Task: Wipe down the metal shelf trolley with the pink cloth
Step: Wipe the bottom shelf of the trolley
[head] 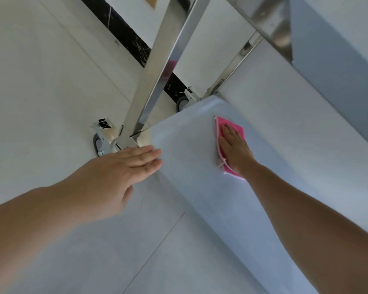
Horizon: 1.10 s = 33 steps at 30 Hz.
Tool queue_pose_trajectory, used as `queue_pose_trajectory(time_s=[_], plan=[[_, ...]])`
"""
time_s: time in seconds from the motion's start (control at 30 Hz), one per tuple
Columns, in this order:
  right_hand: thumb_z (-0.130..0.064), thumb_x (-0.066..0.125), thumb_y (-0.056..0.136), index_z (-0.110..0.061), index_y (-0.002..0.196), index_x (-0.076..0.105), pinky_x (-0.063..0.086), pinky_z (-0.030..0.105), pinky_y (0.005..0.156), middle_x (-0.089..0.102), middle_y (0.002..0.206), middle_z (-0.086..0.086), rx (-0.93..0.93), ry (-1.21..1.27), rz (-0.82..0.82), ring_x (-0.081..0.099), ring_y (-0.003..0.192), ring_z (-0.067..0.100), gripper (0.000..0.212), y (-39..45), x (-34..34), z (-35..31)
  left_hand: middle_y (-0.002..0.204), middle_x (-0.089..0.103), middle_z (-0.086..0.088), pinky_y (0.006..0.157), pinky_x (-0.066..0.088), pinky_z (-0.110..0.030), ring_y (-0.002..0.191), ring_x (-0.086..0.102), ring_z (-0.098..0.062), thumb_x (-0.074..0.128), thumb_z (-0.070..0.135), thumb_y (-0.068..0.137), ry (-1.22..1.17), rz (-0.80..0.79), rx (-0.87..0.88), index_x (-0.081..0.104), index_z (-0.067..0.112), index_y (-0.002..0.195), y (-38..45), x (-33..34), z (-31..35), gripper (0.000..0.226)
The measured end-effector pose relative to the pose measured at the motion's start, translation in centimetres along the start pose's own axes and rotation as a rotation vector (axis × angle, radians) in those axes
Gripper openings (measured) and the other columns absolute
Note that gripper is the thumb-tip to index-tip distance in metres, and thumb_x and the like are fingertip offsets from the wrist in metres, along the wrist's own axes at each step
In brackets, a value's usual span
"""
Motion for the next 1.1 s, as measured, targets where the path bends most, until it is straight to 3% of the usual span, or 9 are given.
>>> queue_pose_trajectory(time_s=[0.1,0.2,0.27,0.37,0.47,0.53,0.7,0.97,1.1], plan=[[-0.031,0.036,0.097,-0.009,0.147,0.017,0.008,0.039,0.118,0.008,0.158,0.010,0.040,0.081,0.062,0.003,0.146,0.023,0.058,2.4,-0.1,2.0,0.144,0.038,0.006,0.104,0.034,-0.022,0.133,0.031,-0.006,0.068,-0.002,0.063,-0.065,-0.018,-0.022,0.045,0.020,0.135,0.0,0.2,-0.4,0.080],[-0.032,0.027,0.099,-0.017,0.146,0.025,0.012,0.037,0.118,0.018,0.156,0.001,0.198,0.377,0.168,0.013,0.144,0.016,0.050,4.5,-0.6,3.6,0.149,0.028,0.009,0.109,0.018,-0.024,0.137,0.015,-0.001,0.061,-0.002,0.069,-0.122,-0.034,-0.040,0.035,0.023,0.140,-0.2,0.8,-0.5,0.079],[-0.029,0.030,0.098,-0.013,0.146,0.026,0.012,0.039,0.118,0.016,0.157,0.003,0.214,0.301,0.121,0.011,0.144,0.019,0.051,6.2,-0.4,4.4,0.150,0.025,0.011,0.110,0.014,-0.026,0.138,0.011,0.000,0.057,-0.001,0.071,-0.138,-0.021,-0.047,0.031,0.024,0.141,-0.2,1.0,-0.5,0.079],[-0.021,0.048,0.092,-0.005,0.147,0.017,0.011,0.046,0.117,0.005,0.157,0.015,0.178,-0.010,-0.027,0.004,0.144,0.032,0.065,8.8,-0.1,5.2,0.149,0.027,0.008,0.114,0.017,-0.028,0.139,0.015,-0.004,0.055,0.002,0.069,-0.133,-0.005,-0.050,0.037,0.022,0.140,-0.3,0.9,-0.4,0.076],[-0.021,0.052,0.090,-0.002,0.145,0.018,0.012,0.052,0.115,0.004,0.157,0.017,0.153,-0.083,-0.039,0.003,0.144,0.037,0.068,10.7,-0.9,3.7,0.150,0.024,0.010,0.110,0.019,-0.046,0.140,0.014,-0.006,0.052,0.004,0.069,-0.139,-0.024,-0.095,0.037,0.023,0.140,-0.5,0.9,-0.2,0.075],[-0.019,0.052,0.091,0.000,0.145,0.016,0.012,0.052,0.115,0.003,0.157,0.017,0.123,-0.102,-0.040,0.002,0.144,0.036,0.068,11.8,-1.4,2.3,0.150,0.019,0.012,0.110,0.012,-0.048,0.140,0.009,-0.005,0.047,0.005,0.071,-0.152,-0.055,-0.114,0.034,0.024,0.141,-0.4,1.0,-0.1,0.073],[-0.019,0.034,0.098,0.000,0.146,0.010,0.012,0.052,0.116,0.001,0.157,0.017,0.117,-0.095,-0.040,0.001,0.144,0.035,0.057,12.1,-1.8,1.0,0.148,-0.010,0.024,0.110,-0.014,-0.031,0.134,-0.018,0.009,0.039,0.006,0.081,-0.208,-0.121,-0.133,0.011,0.034,0.144,-0.3,1.3,-0.2,0.075],[-0.025,0.034,0.099,-0.003,0.147,0.005,0.006,0.047,0.118,-0.004,0.157,0.016,-0.088,-0.176,0.025,-0.005,0.145,0.031,0.060,9.2,-2.3,-4.0,0.142,-0.026,0.027,0.105,-0.019,-0.012,0.127,-0.032,0.013,0.035,0.009,0.086,-0.151,-0.181,-0.133,-0.009,0.037,0.140,-0.3,1.4,-0.1,0.075],[-0.031,0.034,0.098,-0.006,0.148,0.002,0.003,0.050,0.118,-0.005,0.157,0.016,-0.209,-0.205,0.054,-0.010,0.144,0.032,0.064,5.9,-2.6,-8.0,0.144,-0.027,0.019,0.099,-0.026,-0.012,0.123,-0.038,0.008,0.035,0.010,0.088,-0.091,-0.232,-0.121,-0.010,0.031,0.144,0.0,0.8,0.0,0.076]])
Point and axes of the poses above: each hand's wrist, its own y-axis towards the middle knuckle, its own x-axis out of the palm, z = x × y, the point moved 5 cm from there along y, towards the middle knuckle
